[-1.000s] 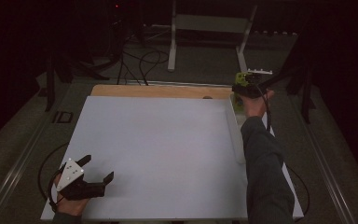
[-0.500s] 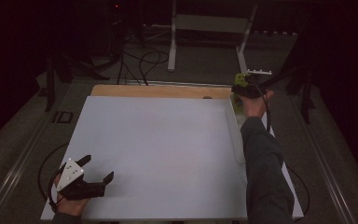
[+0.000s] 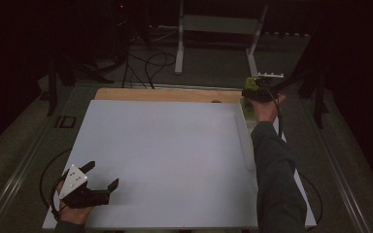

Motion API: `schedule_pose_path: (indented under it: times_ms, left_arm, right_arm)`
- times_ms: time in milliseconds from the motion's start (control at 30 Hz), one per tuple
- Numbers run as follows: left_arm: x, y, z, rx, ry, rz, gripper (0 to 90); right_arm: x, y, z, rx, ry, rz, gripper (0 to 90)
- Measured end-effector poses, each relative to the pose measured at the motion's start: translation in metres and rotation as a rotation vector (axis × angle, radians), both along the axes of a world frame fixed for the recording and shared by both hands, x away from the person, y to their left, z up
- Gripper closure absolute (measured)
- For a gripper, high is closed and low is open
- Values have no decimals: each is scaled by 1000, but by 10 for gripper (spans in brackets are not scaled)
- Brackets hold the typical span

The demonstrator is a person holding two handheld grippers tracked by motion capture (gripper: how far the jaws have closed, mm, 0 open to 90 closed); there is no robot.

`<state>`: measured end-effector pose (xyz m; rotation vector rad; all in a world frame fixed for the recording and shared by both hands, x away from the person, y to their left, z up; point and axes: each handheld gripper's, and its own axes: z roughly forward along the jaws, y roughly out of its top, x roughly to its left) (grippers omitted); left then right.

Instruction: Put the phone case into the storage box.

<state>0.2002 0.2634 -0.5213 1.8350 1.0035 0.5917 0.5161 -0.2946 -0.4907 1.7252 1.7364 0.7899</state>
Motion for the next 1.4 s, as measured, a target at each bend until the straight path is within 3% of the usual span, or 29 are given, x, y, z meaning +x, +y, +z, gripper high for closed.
schedule_pose_path:
  times_ms: [667,1400]
  left_arm:
    - [-1,-1,0,0,-2,-1,0]
    - [0,-2,0,1,-2,-4,0]
  right_arm:
    - [-3,0,-3,-27,36,16,145]
    - [-4,-3,-9,-8,81,30,142]
